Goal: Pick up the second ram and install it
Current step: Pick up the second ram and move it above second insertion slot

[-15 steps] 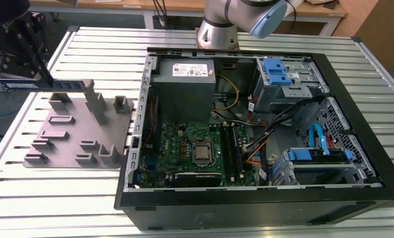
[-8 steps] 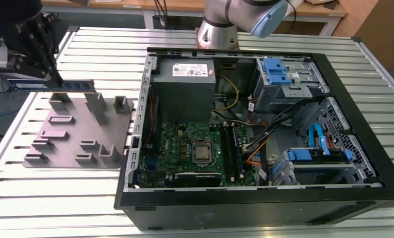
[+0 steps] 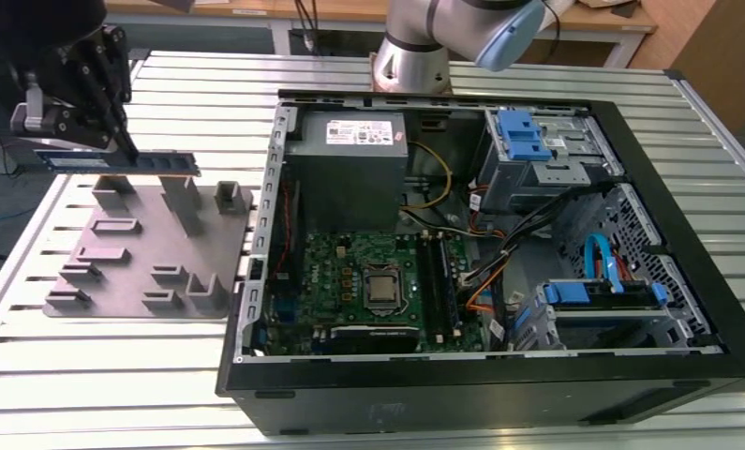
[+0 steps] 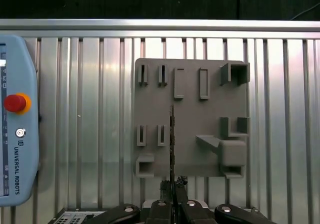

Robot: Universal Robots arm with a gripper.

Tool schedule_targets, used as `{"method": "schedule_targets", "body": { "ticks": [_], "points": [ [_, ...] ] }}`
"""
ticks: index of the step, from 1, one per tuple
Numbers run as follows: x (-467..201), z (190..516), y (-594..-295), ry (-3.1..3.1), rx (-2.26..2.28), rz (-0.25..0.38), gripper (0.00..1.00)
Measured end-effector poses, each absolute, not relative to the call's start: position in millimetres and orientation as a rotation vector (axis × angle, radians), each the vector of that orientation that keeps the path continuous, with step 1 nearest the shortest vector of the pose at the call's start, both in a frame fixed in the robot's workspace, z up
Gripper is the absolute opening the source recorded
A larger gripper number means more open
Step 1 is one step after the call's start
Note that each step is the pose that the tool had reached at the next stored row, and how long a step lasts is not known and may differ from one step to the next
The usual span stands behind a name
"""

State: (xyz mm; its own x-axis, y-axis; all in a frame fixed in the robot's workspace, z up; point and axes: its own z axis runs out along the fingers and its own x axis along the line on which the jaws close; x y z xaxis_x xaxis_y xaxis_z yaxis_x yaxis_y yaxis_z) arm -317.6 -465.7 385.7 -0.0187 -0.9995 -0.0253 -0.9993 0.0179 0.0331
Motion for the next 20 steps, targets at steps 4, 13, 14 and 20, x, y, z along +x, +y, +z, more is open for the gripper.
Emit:
{"method": "schedule_targets", "body": {
  "ticks": [4,13,14,20],
  "points": [
    [-310,386,-466,-2.237,2.197,-0.065,0.14],
    [-292,386,-466,-2.237,2.197,-0.065,0.14],
    [-290,386,-466,-2.237,2.197,-0.065,0.14],
    [-279,386,-466,-2.237,2.197,-0.065,0.14]
  ]
}}
